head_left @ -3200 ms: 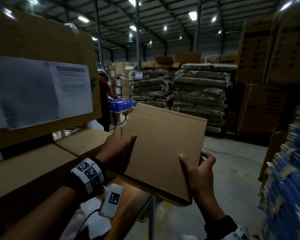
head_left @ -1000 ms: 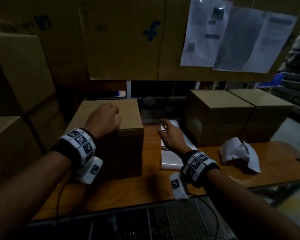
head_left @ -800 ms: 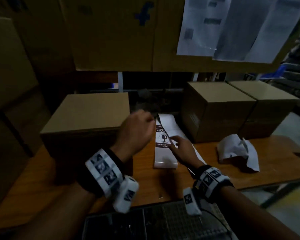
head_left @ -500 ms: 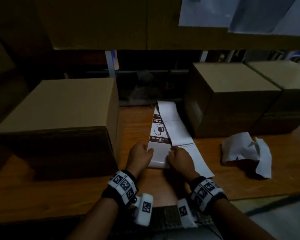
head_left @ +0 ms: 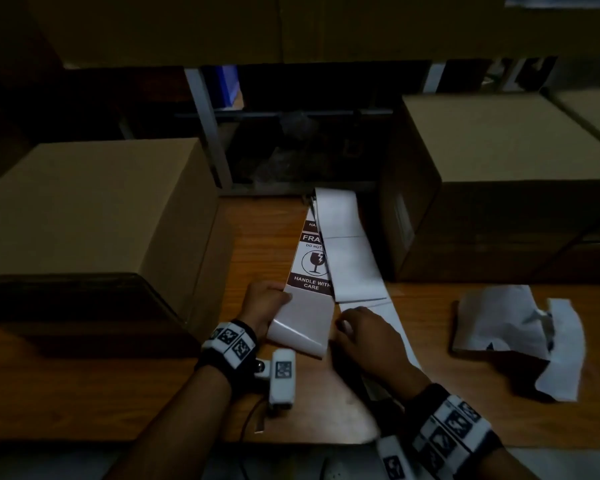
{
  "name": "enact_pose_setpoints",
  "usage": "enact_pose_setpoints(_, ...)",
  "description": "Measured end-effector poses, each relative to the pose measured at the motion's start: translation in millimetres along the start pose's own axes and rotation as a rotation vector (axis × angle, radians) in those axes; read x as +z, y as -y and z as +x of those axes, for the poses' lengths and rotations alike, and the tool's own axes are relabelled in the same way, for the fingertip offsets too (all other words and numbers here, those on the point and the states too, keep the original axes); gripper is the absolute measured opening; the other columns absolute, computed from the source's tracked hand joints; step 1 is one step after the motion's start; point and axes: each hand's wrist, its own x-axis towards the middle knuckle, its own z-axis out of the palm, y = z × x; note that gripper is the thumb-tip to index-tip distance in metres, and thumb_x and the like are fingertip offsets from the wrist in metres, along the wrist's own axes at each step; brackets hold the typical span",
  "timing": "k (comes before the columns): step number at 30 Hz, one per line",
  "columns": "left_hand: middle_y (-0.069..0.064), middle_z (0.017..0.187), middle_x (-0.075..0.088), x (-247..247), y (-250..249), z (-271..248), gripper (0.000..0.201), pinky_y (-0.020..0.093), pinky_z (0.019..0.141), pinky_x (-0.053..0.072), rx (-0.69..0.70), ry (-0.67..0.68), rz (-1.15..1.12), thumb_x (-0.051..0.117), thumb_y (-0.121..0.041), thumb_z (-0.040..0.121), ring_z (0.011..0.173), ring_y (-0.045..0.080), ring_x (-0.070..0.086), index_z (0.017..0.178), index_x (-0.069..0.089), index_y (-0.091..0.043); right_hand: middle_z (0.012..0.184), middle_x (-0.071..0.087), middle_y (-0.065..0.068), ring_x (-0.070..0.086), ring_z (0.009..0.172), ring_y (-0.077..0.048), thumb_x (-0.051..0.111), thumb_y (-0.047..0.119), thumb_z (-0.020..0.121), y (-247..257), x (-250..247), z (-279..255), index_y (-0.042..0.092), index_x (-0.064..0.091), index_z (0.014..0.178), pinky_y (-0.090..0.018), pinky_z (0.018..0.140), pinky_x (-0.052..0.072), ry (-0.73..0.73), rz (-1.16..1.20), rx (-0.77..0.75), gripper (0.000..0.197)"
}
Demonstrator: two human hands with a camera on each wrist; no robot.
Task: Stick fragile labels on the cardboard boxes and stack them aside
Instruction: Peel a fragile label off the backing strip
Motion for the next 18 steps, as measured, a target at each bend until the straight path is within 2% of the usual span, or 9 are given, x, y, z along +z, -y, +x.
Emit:
enact_pose_setpoints(3, 0.015, 0.096, 0.070, -9, 16, -6, 0.017, 0.029, 0.066, 0.055, 0.039, 0.046, 0.025, 0.059, 0.006, 0.088, 0.079, 0.022, 0.066, 0.099, 0.065, -0.005, 0.105, 0.068, -0.007, 0.064, 0.094, -0.026, 0.060, 0.028, 0.090, 10, -18, 13, 0.015, 0.071, 0.103, -0.033, 0.077, 0.049, -0.110, 0.088, -0.060, 0.021)
enact_pose_setpoints(5, 0.015, 0.095, 0.071, -18, 26, -10, 0.018, 0.024, 0.061, 0.053, 0.051, 0.057, 0.002, 0.059, 0.006, 0.088, 0.077, 0.019, 0.067, 0.101, 0.065, -0.005, 0.098, 0.072, -0.006, 0.067, 0.086, -0.024, 0.066, 0.023, 0.089, 23, -25, 28, 0.015, 0.074, 0.098, -0.033, 0.076, 0.050, -0.127, 0.134, -0.151, 0.015)
enact_pose_setpoints(8, 0.014, 0.100, 0.071, -27, 35, -9, 0.019, 0.029, 0.067, 0.055, 0.035, 0.061, -0.050, 0.059, 0.002, 0.089, 0.085, 0.023, 0.067, 0.105, 0.065, -0.006, 0.093, 0.074, -0.006, 0.067, 0.085, -0.024, 0.067, 0.020, 0.088, 46, -14, 53, 0.014, 0.076, 0.092, -0.031, 0.075, 0.048, 0.003, 0.086, -0.275, 0.012)
enact_pose_setpoints(11, 0.016, 0.104, 0.070, -32, 42, -1, 0.022, 0.034, 0.075, 0.054, 0.017, 0.061, -0.114, 0.057, 0.001, 0.090, 0.091, 0.027, 0.065, 0.109, 0.066, -0.006, 0.096, 0.074, -0.007, 0.067, 0.088, -0.026, 0.066, 0.020, 0.088, 61, 7, 70, 0.013, 0.076, 0.095, -0.032, 0.076, 0.049, 0.078, 0.052, -0.310, 0.014)
enact_pose_setpoints(13, 0.018, 0.106, 0.069, -33, 45, 4, 0.026, 0.033, 0.075, 0.052, 0.019, 0.069, -0.142, 0.054, 0.003, 0.090, 0.091, 0.026, 0.064, 0.112, 0.065, -0.006, 0.096, 0.073, -0.008, 0.066, 0.087, -0.025, 0.066, 0.019, 0.088, 64, 18, 78, 0.014, 0.077, 0.096, -0.032, 0.074, 0.047, 0.079, 0.062, -0.319, 0.014)
enact_pose_setpoints(16, 0.021, 0.107, 0.069, -35, 53, 14, 0.030, 0.032, 0.074, 0.050, 0.027, 0.083, -0.176, 0.053, 0.005, 0.088, 0.091, 0.026, 0.063, 0.113, 0.066, -0.004, 0.091, 0.073, -0.007, 0.065, 0.082, -0.025, 0.066, 0.020, 0.090, 70, 25, 87, 0.014, 0.076, 0.091, -0.027, 0.067, 0.037, 0.103, 0.049, -0.309, 0.012)
enact_pose_setpoints(18, 0.020, 0.104, 0.069, -38, 57, 19, 0.031, 0.029, 0.070, 0.049, 0.028, 0.102, -0.195, 0.052, 0.006, 0.087, 0.087, 0.025, 0.063, 0.112, 0.067, -0.004, 0.088, 0.073, -0.007, 0.065, 0.080, -0.024, 0.065, 0.022, 0.091, 71, 25, 90, 0.013, 0.076, 0.090, -0.030, 0.067, 0.041, 0.081, 0.061, -0.288, 0.014)
